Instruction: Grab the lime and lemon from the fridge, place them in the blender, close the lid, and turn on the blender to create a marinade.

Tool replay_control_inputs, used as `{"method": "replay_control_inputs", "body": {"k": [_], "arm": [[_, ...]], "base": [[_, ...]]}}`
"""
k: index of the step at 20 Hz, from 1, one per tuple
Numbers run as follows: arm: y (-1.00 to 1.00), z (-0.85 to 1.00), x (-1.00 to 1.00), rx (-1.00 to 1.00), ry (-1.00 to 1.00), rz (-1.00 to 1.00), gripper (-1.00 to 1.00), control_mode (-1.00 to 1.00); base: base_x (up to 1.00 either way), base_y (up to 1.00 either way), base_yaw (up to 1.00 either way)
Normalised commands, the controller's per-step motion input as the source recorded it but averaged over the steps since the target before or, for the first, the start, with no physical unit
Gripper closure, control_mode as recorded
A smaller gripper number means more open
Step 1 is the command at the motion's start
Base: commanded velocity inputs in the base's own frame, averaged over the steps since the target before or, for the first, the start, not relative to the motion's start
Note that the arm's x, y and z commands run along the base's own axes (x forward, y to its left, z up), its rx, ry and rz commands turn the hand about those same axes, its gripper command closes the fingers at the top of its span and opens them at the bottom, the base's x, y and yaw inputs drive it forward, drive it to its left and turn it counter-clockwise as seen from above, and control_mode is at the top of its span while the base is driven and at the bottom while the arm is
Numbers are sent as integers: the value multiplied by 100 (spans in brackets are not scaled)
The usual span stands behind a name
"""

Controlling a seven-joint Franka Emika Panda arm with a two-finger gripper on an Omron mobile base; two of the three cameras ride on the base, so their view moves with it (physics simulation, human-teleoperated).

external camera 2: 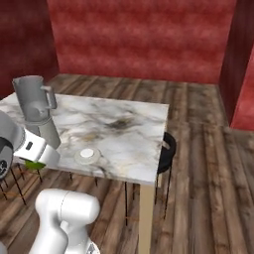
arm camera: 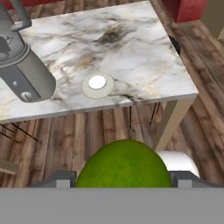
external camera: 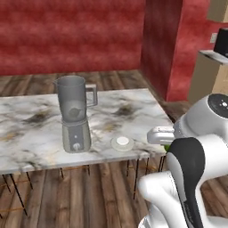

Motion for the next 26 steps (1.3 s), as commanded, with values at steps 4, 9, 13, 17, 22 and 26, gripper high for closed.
{"method": "replay_control_inputs", "body": {"k": [4, 9, 13, 17, 22, 26], "arm": [[0, 0, 0, 0, 0, 0, 100, 100], [0, 0, 0, 0, 0, 0, 100, 100], [0, 0, 0, 0, 0, 0, 100, 100], [0, 0, 0, 0, 0, 0, 100, 100], [0, 0, 0, 0, 0, 0, 100, 100], [0, 0, 0, 0, 0, 0, 100, 100]], "base": [[39, -10, 8], [32, -6, 8], [29, -2, 8], [45, 0, 7], [49, 0, 7], [27, 0, 7]]}}
